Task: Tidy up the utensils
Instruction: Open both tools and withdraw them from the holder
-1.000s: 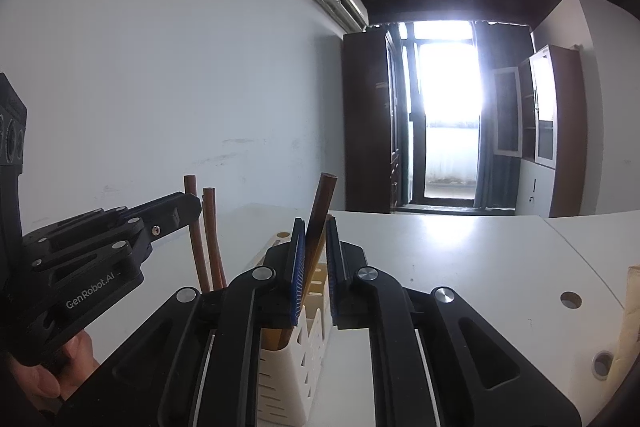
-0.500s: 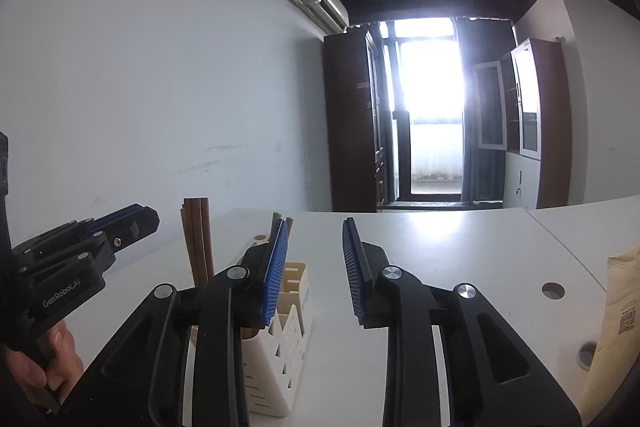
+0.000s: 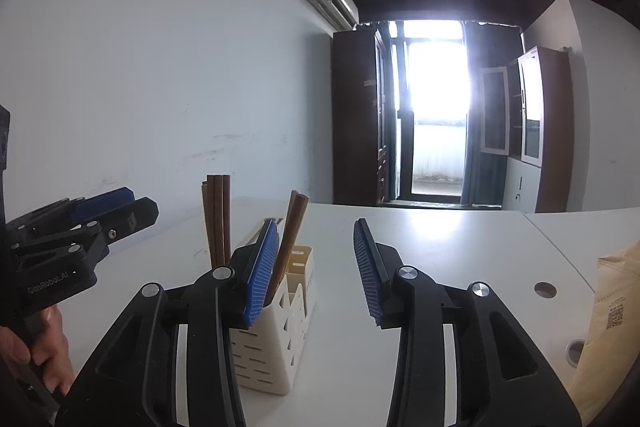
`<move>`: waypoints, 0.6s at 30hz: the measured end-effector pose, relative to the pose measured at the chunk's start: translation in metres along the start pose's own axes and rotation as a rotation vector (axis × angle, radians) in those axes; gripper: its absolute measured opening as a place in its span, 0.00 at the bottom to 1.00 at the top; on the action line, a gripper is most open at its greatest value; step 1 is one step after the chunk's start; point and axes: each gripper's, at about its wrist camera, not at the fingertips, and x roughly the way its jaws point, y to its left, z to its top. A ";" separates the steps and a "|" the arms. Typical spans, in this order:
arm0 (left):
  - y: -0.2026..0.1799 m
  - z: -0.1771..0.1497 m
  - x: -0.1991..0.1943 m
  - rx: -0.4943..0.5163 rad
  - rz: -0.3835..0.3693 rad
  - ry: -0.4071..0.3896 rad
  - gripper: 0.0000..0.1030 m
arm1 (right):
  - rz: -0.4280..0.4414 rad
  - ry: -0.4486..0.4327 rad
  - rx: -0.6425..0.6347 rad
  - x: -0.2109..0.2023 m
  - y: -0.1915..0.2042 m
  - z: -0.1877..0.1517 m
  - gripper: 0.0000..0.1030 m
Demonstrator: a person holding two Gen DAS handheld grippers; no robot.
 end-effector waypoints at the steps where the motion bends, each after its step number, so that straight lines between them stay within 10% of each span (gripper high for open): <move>1: 0.001 -0.001 -0.001 -0.001 0.000 0.006 0.51 | 0.000 0.003 -0.005 -0.001 0.000 -0.002 0.41; 18: 0.006 -0.037 -0.028 -0.011 0.018 0.022 0.75 | 0.010 0.060 -0.027 -0.018 0.009 -0.031 0.53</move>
